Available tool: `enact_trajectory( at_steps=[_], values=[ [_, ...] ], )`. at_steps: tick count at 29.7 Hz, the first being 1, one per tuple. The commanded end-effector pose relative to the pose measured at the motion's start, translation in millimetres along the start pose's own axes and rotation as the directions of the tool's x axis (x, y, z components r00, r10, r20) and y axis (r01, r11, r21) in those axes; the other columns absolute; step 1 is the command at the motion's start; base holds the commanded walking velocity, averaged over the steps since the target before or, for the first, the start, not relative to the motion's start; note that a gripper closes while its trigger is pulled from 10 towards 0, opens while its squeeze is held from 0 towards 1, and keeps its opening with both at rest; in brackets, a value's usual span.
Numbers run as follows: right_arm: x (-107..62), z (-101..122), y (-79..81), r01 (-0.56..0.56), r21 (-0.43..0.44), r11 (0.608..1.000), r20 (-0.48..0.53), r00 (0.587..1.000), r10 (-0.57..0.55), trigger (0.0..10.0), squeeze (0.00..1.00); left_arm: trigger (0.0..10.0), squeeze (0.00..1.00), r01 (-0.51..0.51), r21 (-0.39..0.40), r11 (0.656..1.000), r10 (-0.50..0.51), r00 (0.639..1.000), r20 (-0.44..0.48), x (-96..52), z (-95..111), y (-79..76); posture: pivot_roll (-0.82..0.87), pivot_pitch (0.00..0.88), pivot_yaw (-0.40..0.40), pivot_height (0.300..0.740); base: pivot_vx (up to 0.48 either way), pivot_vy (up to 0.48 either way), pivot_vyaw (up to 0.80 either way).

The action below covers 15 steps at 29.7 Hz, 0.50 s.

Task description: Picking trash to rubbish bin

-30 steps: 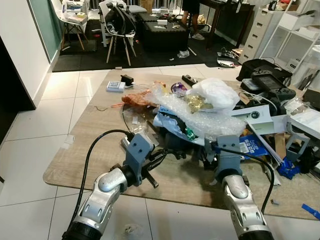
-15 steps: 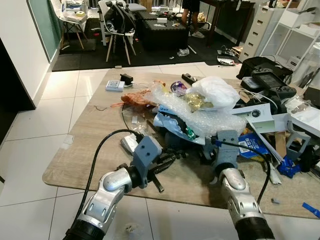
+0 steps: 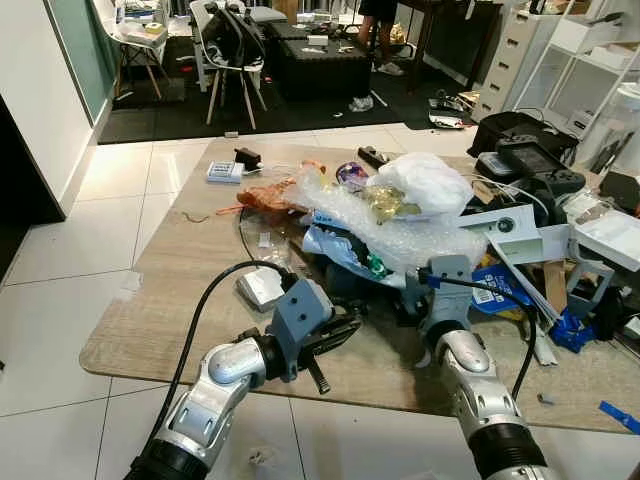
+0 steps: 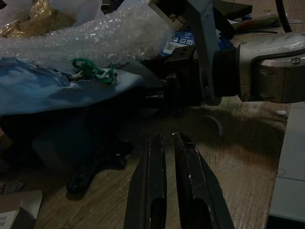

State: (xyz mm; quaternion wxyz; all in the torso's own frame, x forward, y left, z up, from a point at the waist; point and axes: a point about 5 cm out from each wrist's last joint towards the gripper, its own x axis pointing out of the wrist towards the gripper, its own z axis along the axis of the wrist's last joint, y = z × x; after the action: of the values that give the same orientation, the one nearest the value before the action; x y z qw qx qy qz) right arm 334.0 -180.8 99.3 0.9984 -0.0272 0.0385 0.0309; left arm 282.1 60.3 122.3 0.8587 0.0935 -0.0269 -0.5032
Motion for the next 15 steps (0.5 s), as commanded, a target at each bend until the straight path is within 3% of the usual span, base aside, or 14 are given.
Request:
enact_trajectory(
  at_steps=[1, 2, 15],
  values=[
    [-1.9, -9.5, -1.6, 0.005, 0.014, 1.0, -0.041, 0.999, -0.004, 0.7, 0.0, 10.0, 0.0, 0.012, 0.025, 1.0, -0.012, 1.0, -0.023, -0.8, -2.3, 0.8, -0.13, 0.055, -0.019, 0.74, 0.0, 0.0, 0.0],
    [-2.3, -9.6, -1.8, 0.006, 0.017, 1.0, -0.041, 0.999, -0.005, 0.0, 0.0, 10.0, 0.0, 0.012, 0.026, 1.0, -0.012, 1.0, -0.024, -0.7, -2.3, 0.8, -0.13, 0.054, -0.019, 0.74, 0.0, 0.0, 0.0],
    [-3.0, -6.5, 1.2, -0.01, 0.024, 1.0, -0.02, 1.0, 0.01, 0.0, 0.0, 10.0, 0.0, 0.016, 0.028, 0.999, -0.015, 1.0, -0.023, 0.1, -2.6, -0.4, -0.13, 0.055, -0.02, 0.74, 0.0, 0.0, 0.0]
  ],
)
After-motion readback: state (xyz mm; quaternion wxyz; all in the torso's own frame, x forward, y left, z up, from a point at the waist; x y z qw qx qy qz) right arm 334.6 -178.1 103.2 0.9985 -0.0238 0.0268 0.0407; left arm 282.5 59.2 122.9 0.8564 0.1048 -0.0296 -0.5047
